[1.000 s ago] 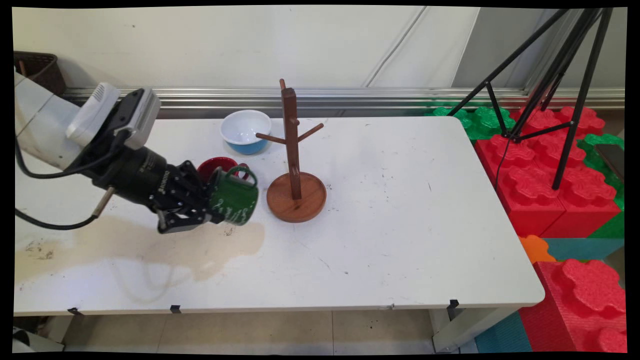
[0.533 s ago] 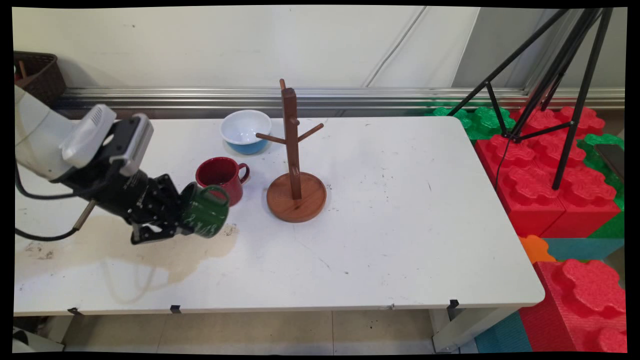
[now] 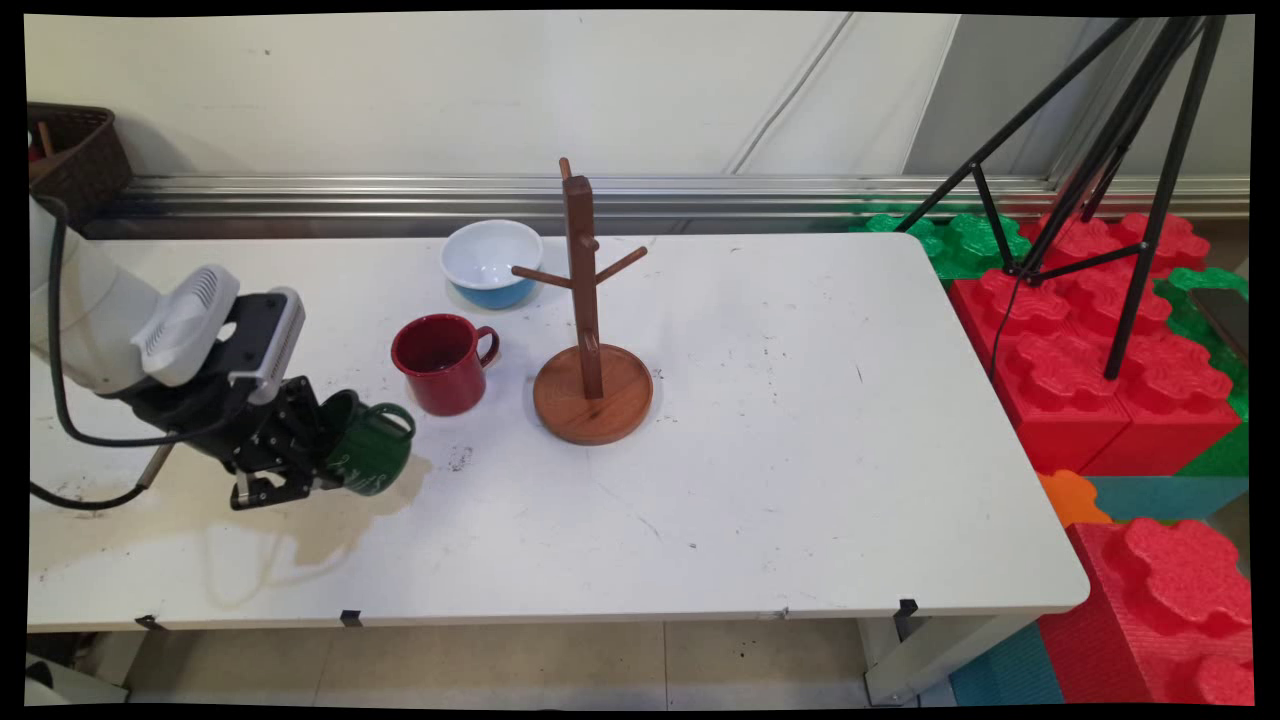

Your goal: Place the picked object on the table

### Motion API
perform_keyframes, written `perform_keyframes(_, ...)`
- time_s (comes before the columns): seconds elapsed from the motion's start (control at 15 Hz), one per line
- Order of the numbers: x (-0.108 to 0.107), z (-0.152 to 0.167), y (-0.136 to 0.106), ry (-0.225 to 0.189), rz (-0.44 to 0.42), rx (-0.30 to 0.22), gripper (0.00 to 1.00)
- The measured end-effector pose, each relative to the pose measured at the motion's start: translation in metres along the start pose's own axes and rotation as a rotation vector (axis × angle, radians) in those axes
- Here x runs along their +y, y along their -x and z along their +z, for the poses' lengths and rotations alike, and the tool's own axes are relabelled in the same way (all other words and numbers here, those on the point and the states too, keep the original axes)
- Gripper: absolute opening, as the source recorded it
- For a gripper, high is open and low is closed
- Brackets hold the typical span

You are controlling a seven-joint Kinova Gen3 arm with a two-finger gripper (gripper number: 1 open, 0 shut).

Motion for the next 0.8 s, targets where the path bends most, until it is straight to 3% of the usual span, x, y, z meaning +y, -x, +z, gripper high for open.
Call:
perform_keyframes(0.33,-0.003,0.012,0.010,-0.016,0.022,-0.057,0.00)
perform_keyframes(0.8,-0.011,0.029,0.017,-0.042,0.058,-0.099,0.00)
